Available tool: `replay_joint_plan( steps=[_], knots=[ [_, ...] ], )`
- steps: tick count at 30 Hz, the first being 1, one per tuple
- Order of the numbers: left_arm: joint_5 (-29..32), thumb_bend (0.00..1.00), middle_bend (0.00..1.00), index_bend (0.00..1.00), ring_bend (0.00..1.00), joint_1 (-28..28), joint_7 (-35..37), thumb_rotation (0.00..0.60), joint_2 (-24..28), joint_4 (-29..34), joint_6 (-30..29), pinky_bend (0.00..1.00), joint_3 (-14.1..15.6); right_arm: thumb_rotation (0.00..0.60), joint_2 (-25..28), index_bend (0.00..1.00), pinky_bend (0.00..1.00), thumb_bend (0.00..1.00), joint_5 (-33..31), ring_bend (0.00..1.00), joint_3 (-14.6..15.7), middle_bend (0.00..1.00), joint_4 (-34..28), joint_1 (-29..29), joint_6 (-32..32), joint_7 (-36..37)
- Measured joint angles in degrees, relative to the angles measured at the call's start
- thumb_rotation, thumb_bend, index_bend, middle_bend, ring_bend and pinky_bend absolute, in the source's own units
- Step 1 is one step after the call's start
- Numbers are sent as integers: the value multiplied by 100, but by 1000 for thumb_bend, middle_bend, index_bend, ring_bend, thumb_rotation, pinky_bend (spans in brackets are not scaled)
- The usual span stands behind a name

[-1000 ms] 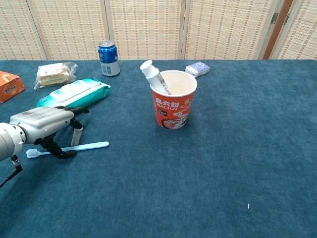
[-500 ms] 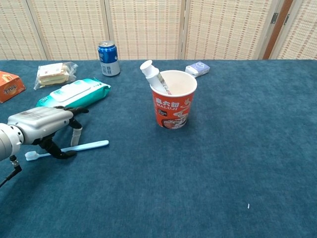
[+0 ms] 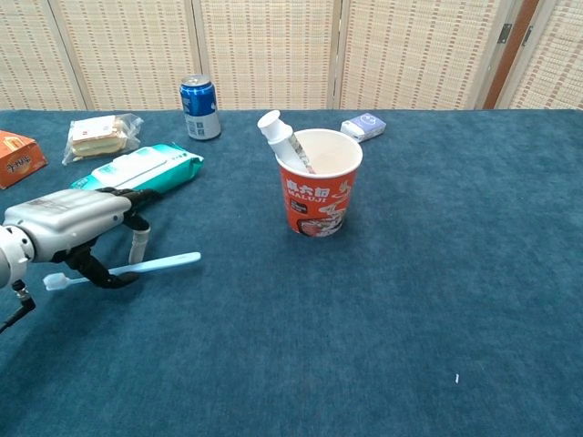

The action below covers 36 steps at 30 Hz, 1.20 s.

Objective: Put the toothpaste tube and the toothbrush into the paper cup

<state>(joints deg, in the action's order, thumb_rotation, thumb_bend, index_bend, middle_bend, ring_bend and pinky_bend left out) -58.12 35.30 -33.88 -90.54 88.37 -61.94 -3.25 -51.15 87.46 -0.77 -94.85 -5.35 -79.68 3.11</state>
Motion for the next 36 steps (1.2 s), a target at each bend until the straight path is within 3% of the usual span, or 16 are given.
replay_joint_plan(
  steps=[13,28,36],
  knots=[
    [-193,369,0,609,0,-100,0,600,318,464,-317,0,-83,600,-4,68,47,0,21,0,10,0,-12,-3,3,-17],
    [-212,369,0,610,0,-28,-272,600,766,1246,-694,0,-488,600,15,68,47,0,41,0,13,0,-13,-4,-6,43],
    [78,370,0,611,0,213,-570,600,950,1761,-767,0,-881,600,32,68,47,0,63,0,26,0,-22,-6,3,69]
  ],
)
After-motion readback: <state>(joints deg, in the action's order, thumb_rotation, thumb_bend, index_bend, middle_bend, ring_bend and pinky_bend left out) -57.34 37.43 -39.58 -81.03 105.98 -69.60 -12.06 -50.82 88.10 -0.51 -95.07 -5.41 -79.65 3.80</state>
